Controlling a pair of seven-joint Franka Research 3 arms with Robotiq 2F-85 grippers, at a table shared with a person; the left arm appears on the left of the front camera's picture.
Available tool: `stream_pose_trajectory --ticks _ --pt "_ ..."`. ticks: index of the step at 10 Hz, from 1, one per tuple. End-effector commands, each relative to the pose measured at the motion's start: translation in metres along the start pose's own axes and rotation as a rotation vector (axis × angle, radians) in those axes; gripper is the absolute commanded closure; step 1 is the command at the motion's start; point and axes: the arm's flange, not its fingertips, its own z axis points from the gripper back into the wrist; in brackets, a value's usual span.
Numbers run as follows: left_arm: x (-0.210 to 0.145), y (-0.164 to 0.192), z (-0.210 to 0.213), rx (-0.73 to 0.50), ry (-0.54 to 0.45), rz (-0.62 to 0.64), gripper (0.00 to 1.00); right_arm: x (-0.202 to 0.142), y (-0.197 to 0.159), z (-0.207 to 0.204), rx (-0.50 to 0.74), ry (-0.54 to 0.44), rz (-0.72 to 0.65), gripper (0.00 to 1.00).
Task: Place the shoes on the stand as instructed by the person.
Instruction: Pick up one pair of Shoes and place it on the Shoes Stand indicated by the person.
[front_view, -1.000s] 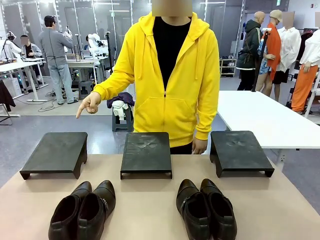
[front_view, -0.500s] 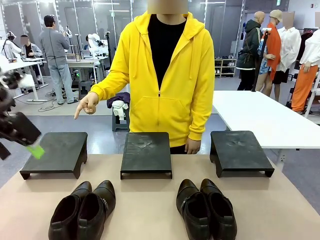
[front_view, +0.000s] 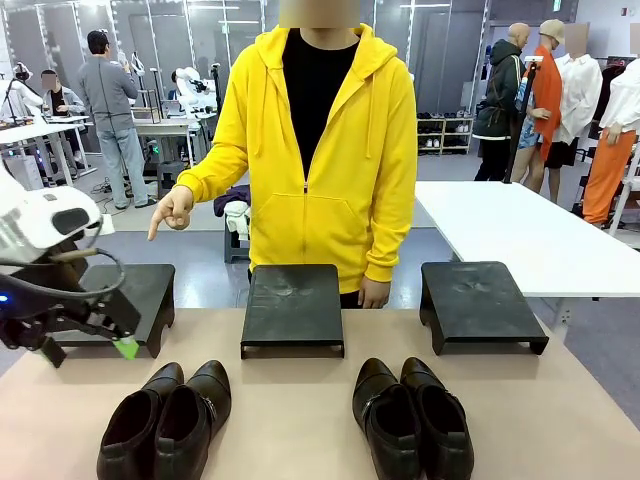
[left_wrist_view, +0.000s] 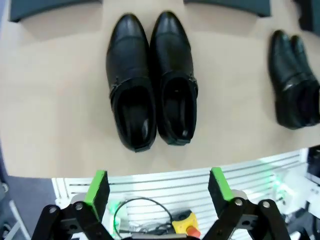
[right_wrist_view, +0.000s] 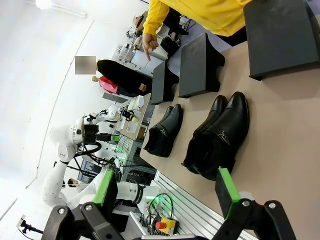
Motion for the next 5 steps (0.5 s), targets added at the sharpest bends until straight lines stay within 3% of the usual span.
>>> stream_pose_trajectory --ticks 1,5 --pt "-0.012 -0.001 -0.040 0.034 -0.026 0.014 0.00 0.000 0.001 0.001 0.011 -0.005 0.010 0.00" --pt "-0.026 -0.001 -0.094 0.060 0.016 0.108 0.00 0.000 0.001 0.001 0.011 -0.005 0.010 0.00"
